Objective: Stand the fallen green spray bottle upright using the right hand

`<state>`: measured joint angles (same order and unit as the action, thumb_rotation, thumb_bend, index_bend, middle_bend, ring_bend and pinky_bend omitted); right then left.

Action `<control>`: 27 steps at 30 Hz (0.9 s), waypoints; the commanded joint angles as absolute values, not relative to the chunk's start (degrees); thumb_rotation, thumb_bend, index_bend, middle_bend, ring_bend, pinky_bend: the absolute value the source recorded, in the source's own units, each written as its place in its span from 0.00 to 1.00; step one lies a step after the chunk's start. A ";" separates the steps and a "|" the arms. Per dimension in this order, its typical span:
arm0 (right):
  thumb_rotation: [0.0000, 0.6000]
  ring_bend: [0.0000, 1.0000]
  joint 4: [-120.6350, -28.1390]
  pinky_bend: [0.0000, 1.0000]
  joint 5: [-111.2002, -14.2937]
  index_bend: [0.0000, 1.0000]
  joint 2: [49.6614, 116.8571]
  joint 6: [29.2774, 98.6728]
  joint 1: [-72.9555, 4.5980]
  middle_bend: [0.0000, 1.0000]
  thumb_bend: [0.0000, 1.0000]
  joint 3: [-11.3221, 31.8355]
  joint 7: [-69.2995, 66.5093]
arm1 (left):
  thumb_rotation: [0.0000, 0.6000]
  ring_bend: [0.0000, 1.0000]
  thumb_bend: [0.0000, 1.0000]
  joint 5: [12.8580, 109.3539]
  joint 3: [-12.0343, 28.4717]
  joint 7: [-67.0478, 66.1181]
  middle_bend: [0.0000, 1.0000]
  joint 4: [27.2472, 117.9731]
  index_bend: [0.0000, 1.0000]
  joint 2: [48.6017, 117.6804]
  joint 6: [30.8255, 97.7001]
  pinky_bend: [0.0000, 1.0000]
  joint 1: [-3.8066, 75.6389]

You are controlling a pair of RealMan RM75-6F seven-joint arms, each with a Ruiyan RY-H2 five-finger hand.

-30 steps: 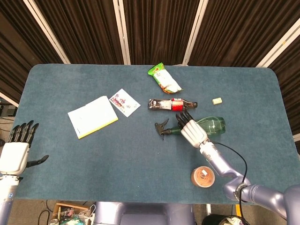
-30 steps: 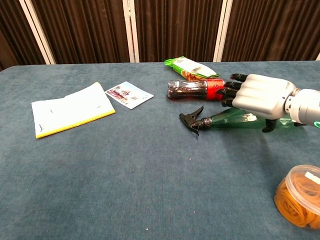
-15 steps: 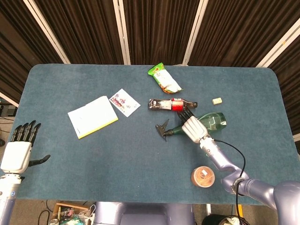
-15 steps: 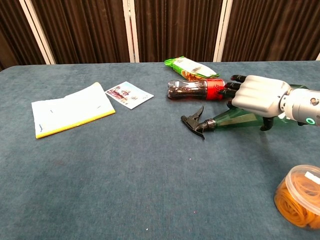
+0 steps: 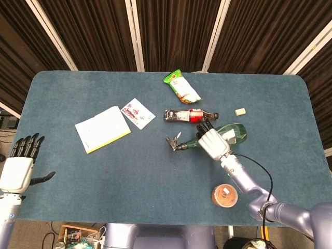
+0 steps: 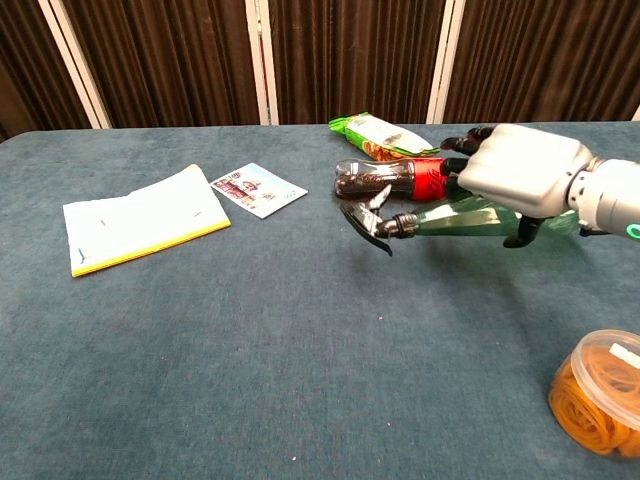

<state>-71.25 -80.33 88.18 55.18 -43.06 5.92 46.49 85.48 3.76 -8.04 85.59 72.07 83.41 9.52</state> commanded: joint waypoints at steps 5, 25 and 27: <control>1.00 0.00 -87.14 0.20 -81.43 0.95 78.85 62.72 -39.62 0.23 0.39 8.68 36.87 | 1.00 0.00 0.07 87.96 3.06 -6.36 0.00 86.21 0.00 71.22 86.16 0.06 8.60; 1.00 0.00 -78.32 0.09 -86.30 0.96 87.98 84.27 -28.82 0.18 0.40 10.26 -20.41 | 1.00 0.00 0.07 90.41 2.29 -4.32 0.00 85.98 0.00 70.64 87.03 0.06 8.64; 1.00 0.00 -74.74 0.09 -86.61 0.95 90.80 85.45 -28.17 0.15 0.41 9.91 -25.93 | 1.00 0.00 0.07 90.38 2.30 -4.44 0.00 85.94 0.00 70.68 87.03 0.06 8.64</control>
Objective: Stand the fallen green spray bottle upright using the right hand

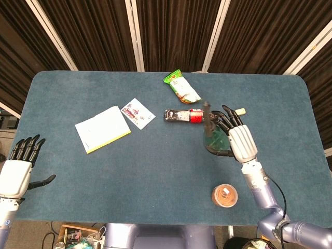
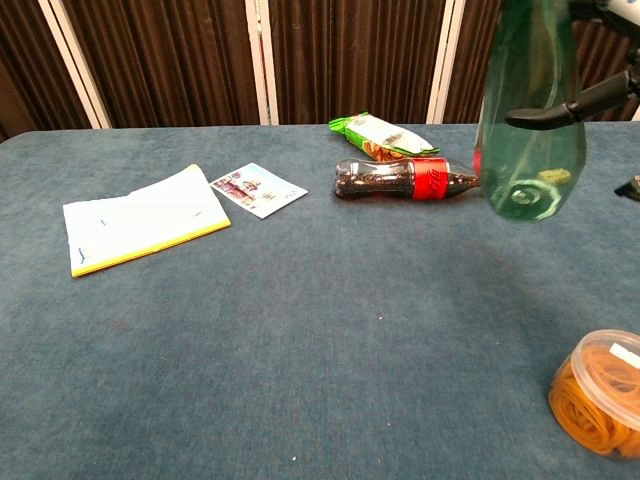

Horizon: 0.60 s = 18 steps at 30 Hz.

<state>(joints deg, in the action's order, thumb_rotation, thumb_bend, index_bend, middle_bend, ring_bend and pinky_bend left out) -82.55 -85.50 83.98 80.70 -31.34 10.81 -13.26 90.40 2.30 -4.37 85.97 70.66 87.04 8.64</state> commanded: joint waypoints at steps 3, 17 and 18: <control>1.00 0.00 -66.79 0.07 -88.54 0.95 97.08 91.34 -27.10 0.14 0.42 10.38 -32.71 | 1.00 0.00 0.07 90.09 2.48 -5.30 0.00 85.65 0.00 70.93 87.17 0.06 8.56; 1.00 0.00 -39.39 0.00 -91.67 0.95 112.70 91.77 -27.84 0.14 0.42 6.65 -44.92 | 1.00 0.00 0.07 90.12 2.45 -5.42 0.00 85.29 0.00 71.16 87.77 0.06 8.18; 1.00 0.00 -38.77 0.00 -92.00 0.95 112.58 90.36 -28.16 0.14 0.42 5.92 -44.69 | 1.00 0.00 0.07 90.06 2.45 -5.35 0.00 85.20 0.00 71.18 87.66 0.06 8.21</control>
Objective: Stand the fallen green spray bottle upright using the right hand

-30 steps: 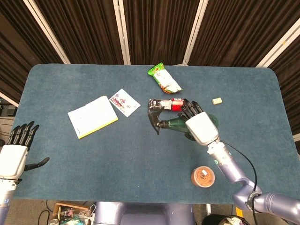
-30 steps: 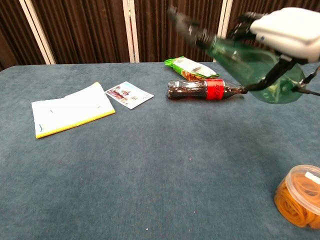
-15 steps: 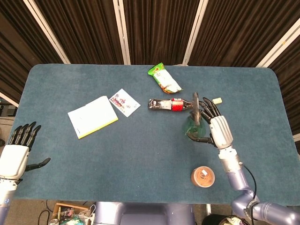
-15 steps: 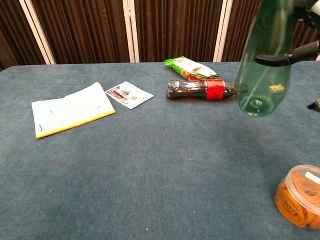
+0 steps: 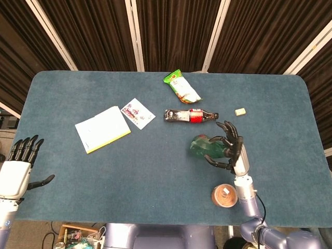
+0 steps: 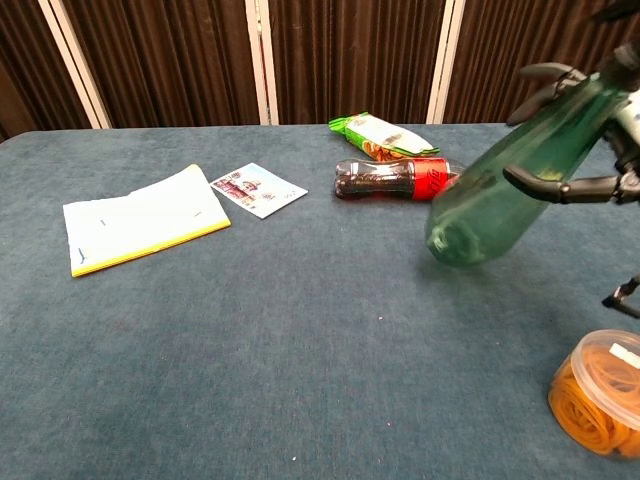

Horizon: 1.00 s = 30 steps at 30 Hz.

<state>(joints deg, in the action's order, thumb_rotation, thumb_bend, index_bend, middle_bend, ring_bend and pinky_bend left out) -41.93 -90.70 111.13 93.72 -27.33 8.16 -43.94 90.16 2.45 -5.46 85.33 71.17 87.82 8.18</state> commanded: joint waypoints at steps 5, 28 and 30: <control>1.00 0.00 -38.83 0.00 -93.67 0.95 111.14 87.40 -29.35 0.14 0.42 3.76 -42.80 | 1.00 0.00 0.07 89.89 2.43 -5.17 0.00 85.09 0.00 71.16 87.33 0.06 8.28; 1.00 0.00 -54.06 0.00 -90.36 0.33 97.06 73.23 -35.59 0.00 0.29 5.94 -32.98 | 1.00 0.00 0.07 90.42 2.12 -5.50 0.00 85.43 0.00 71.41 87.26 0.06 8.33; 1.00 0.00 -55.71 0.00 -89.04 0.28 95.14 71.88 -35.98 0.00 0.29 7.01 -32.87 | 1.00 0.00 0.07 90.61 2.03 -5.45 0.00 85.53 0.00 71.40 87.37 0.06 8.29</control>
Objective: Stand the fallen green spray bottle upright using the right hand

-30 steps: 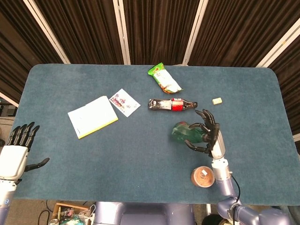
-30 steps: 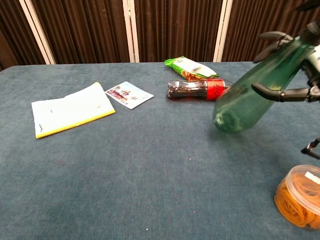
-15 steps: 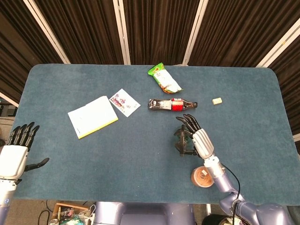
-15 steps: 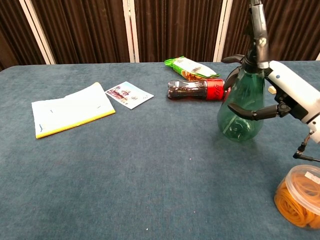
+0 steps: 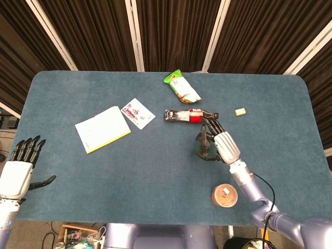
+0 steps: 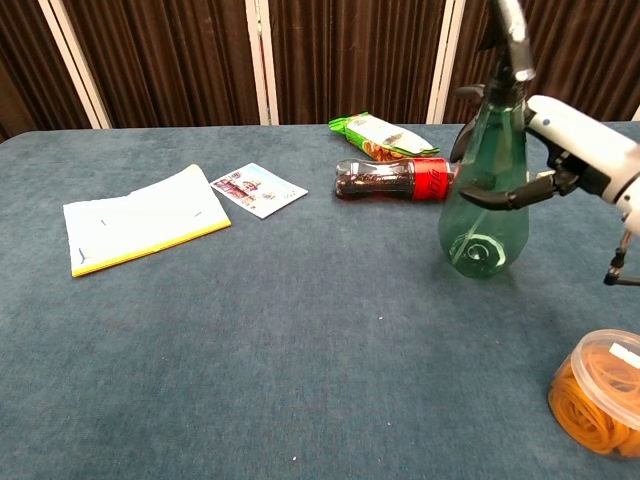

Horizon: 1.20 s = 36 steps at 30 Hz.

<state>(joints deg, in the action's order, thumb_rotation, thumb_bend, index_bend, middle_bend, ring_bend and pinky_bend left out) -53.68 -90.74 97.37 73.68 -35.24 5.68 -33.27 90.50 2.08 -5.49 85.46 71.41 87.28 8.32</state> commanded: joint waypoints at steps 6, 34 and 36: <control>1.00 0.00 -59.30 0.00 -86.81 0.11 91.29 70.71 -35.69 0.00 0.27 8.57 -31.77 | 1.00 0.00 0.07 90.67 1.98 -5.50 0.00 85.59 0.00 71.47 87.40 0.06 8.25; 1.00 0.00 -71.00 0.00 -84.39 0.00 81.62 66.89 -34.06 0.00 0.20 8.12 -21.30 | 1.00 0.00 0.07 91.84 1.77 -4.94 0.00 86.21 0.00 71.11 88.59 0.06 7.92; 1.00 0.00 -72.35 0.00 -83.92 0.00 80.49 66.44 -33.76 0.00 0.19 8.03 -20.24 | 1.00 0.00 0.07 91.86 1.75 -4.82 0.00 86.27 0.00 71.00 88.69 0.06 7.84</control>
<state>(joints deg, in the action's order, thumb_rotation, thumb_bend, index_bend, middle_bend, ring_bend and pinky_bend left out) -71.42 -84.31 81.35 66.85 -34.05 8.17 -21.12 91.85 1.76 -4.83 86.26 71.01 88.67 7.86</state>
